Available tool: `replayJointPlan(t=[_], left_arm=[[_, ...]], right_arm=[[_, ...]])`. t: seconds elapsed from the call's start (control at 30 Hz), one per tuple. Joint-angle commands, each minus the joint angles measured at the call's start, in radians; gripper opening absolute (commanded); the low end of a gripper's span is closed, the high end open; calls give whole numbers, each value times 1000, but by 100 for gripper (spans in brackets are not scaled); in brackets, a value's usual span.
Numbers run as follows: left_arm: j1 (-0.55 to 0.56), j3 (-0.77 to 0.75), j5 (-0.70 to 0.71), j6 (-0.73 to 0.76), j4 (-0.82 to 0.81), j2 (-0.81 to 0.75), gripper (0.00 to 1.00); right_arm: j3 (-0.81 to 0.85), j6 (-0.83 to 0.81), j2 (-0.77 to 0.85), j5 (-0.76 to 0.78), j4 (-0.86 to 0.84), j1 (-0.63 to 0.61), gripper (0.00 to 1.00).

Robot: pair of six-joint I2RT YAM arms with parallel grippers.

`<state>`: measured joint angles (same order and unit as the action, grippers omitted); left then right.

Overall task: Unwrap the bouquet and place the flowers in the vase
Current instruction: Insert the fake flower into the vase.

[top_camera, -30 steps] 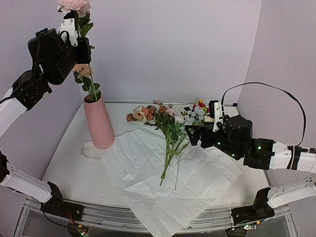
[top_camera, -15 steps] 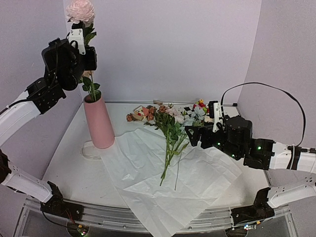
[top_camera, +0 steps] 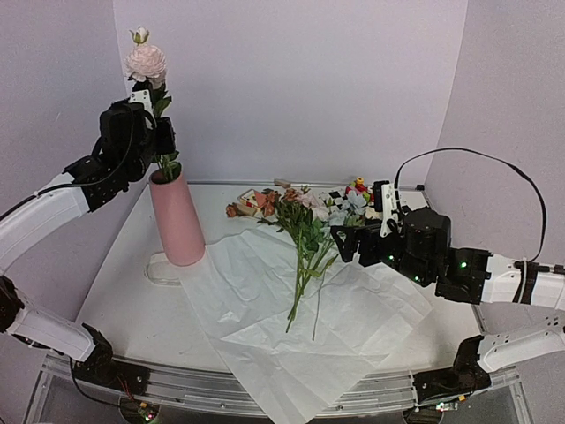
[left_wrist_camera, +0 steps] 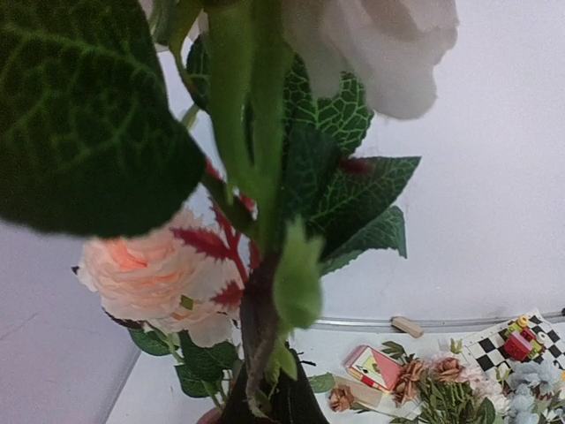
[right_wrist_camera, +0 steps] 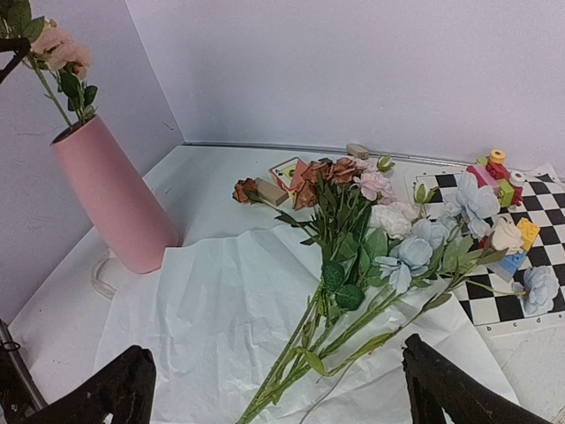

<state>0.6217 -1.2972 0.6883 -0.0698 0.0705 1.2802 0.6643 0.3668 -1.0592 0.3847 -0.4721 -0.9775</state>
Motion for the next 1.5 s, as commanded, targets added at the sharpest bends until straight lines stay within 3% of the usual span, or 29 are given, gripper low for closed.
replayJointPlan(t=[0.0,0.1,0.13,0.27,0.3,0.43,0.73,0.93,1.07,1.17,1.27,1.33,1.47], left_arm=[[-8,-32,-59,-74,48,42,1],[-8,-56,-39,-90,91,83,7],[-8,-58,-34,-95,100,90,13],[-8,-67,0,-112,138,106,51],[-8,-72,7,-115,152,107,56],[-8,-92,16,-138,229,101,66],[-8,-31,-8,-163,301,9,77],[-22,-25,9,-144,304,54,43],[-47,-45,-54,-147,306,105,37],[-68,-83,-135,-157,355,149,40],[-70,-151,-163,-190,447,181,57],[-71,-175,-186,-207,499,184,63],[-72,-197,-243,-238,559,158,67]], right_arm=[[-11,-4,10,10,-18,-3,98],[-18,-1,14,7,-18,-3,98],[-20,0,16,6,-18,-4,98],[-27,-2,25,4,-16,-3,98],[-28,-2,27,5,-16,-3,98],[-29,-5,30,9,-14,-4,98],[-12,5,-14,-11,-13,-4,98],[8,13,-37,-28,-13,-3,98],[5,23,-35,-40,-13,-3,98],[-4,29,-22,-45,-13,-4,98],[-18,30,-3,-41,-8,-3,98],[-25,28,11,-35,-8,-4,98],[-27,21,15,-32,-8,-3,98]])
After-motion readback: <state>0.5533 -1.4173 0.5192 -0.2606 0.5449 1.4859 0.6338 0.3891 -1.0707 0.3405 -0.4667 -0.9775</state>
